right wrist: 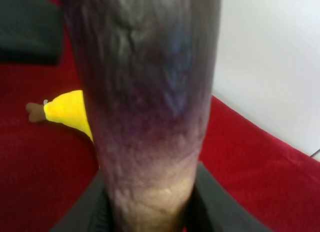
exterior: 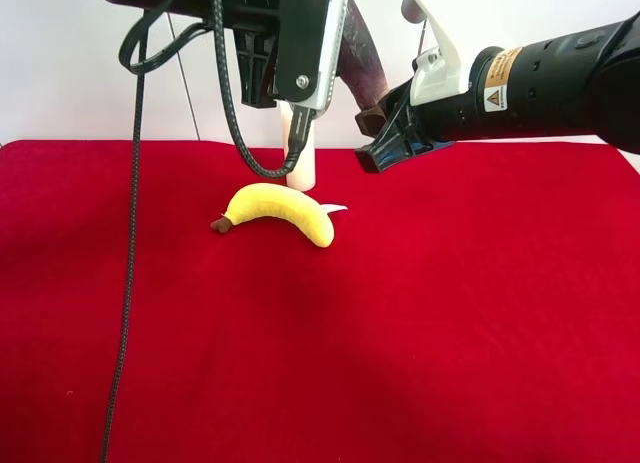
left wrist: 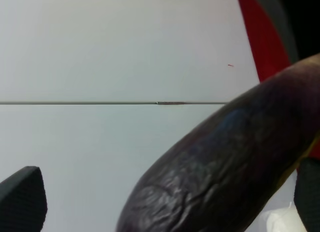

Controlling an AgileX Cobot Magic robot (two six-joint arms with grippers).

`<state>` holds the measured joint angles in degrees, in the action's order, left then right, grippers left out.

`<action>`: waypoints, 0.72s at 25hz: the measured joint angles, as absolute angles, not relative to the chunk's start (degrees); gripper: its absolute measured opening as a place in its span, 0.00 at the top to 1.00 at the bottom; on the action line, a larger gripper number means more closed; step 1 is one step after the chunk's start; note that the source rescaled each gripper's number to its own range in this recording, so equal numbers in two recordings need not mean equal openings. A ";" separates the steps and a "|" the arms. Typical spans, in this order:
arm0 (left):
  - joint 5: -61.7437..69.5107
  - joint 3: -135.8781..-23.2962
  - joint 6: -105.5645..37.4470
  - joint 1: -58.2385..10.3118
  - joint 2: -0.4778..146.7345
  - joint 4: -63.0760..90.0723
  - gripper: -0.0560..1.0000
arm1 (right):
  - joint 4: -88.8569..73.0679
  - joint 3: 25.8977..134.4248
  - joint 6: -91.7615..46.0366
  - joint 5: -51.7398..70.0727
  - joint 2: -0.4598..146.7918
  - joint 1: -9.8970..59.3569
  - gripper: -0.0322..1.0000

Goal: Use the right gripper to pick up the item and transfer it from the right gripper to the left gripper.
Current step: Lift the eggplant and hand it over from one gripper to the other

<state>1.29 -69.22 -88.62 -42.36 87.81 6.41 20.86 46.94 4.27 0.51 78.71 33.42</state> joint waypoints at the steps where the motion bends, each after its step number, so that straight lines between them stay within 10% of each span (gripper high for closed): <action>1: 0.64 -69.22 -89.13 -42.36 87.89 6.41 0.00 | 20.86 46.94 4.27 0.51 78.71 33.42 0.97; 11: -2.62 -69.22 -91.40 -42.51 89.65 6.41 0.01 | 20.75 47.05 4.77 1.31 78.71 32.93 0.97; 18: -1.62 -69.22 -91.58 -42.57 89.83 6.41 0.25 | 20.62 47.05 5.11 1.44 78.71 32.93 0.97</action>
